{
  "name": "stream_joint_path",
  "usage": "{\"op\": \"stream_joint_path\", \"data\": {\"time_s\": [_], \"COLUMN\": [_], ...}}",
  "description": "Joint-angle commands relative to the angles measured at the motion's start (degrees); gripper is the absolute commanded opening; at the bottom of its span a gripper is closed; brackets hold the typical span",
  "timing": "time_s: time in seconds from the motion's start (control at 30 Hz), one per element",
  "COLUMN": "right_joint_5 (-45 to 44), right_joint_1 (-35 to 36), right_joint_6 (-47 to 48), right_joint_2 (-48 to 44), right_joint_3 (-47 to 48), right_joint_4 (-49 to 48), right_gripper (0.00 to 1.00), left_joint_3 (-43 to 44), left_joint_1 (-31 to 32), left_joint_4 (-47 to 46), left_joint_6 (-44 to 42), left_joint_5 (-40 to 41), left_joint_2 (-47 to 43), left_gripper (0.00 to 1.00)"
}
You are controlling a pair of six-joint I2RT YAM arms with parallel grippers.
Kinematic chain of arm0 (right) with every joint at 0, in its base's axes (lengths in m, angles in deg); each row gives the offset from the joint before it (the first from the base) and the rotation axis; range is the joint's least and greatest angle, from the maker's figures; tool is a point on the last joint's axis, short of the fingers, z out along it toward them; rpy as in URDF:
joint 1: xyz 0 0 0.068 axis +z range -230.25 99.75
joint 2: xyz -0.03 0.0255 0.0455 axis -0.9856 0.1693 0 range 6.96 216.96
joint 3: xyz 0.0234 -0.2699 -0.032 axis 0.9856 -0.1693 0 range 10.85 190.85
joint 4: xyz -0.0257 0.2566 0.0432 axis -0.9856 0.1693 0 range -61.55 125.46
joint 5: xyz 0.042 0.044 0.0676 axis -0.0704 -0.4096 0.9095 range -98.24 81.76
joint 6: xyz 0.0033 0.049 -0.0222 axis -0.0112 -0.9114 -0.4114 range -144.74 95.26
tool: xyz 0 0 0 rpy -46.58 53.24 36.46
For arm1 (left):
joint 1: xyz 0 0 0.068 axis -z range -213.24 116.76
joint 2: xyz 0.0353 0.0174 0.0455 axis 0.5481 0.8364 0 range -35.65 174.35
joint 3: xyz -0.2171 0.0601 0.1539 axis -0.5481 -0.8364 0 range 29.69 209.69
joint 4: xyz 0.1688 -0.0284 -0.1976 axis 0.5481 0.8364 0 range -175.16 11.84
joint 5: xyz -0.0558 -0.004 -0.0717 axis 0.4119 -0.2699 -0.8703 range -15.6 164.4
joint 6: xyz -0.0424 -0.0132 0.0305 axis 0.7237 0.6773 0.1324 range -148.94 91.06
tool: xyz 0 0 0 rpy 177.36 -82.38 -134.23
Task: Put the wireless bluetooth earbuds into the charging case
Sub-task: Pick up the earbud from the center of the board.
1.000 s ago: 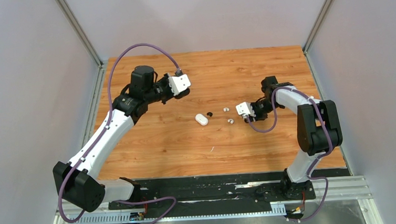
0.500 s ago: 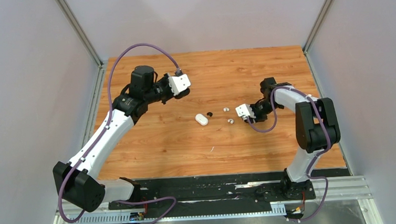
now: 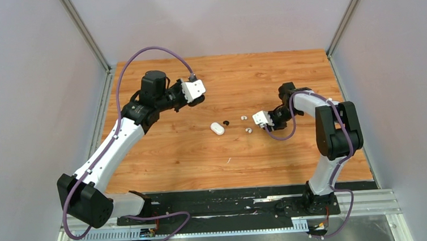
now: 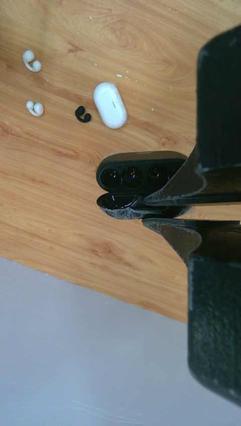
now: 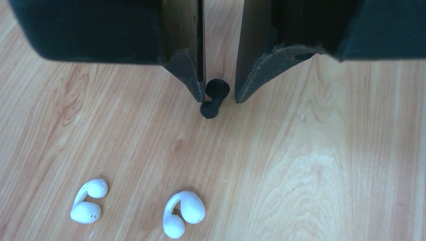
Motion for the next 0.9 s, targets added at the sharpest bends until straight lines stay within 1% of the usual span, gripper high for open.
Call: {"op": "stream_joint_path", "data": {"time_s": [0.0,0.1,0.2,0.27,0.37,0.47,0.53,0.67,0.73,0.87], "right_joint_5": [-0.25,-0.1,0.02,0.47,2.16,5.57,9.14,18.03,23.28,32.25], "right_joint_1": [0.13,0.17,0.15,0.05,0.09,0.04,0.07,0.16,0.25,0.58], "right_joint_6": [-0.18,-1.05,-2.44,-4.01,-6.45,-10.35,-16.66,-24.11,-26.62,-27.57], "right_joint_2": [1.0,1.11,0.76,0.22,-0.73,-1.63,-2.09,-1.76,-1.39,0.54], "right_joint_3": [1.23,1.87,2.76,3.57,5.5,8.52,12.09,23.16,30.22,40.95], "right_joint_4": [1.75,1.73,1.71,1.91,3.39,6.51,8.96,17.36,20.38,26.03], "right_gripper": [0.25,0.2,0.18,0.14,0.07,0.05,0.05,0.05,0.06,0.07], "left_joint_3": [0.64,0.64,0.73,0.78,0.75,0.97,1.41,2.74,3.66,5.99], "left_joint_1": [0.19,0.19,0.22,0.2,0.2,0.2,0.2,0.2,0.2,0.2], "left_joint_4": [-2.5,-2.46,-2.33,-2.25,-2.25,-2.22,-2.11,-1.5,-1.18,-1.52], "left_joint_6": [0.78,0.66,0.57,0.49,0.34,0.54,0.91,1.46,1.18,1.22], "left_joint_5": [-0.05,-0.05,-0.04,-0.06,-0.4,-0.8,-1.19,-3.24,-5.42,-11.91], "left_joint_2": [-0.5,-0.41,-0.41,-0.41,-0.3,0.14,0.81,2.8,4.92,8.59], "left_gripper": [0.0,0.0,0.0,0.0,0.0,0.0,0.0,0.0,0.0,0.0]}}
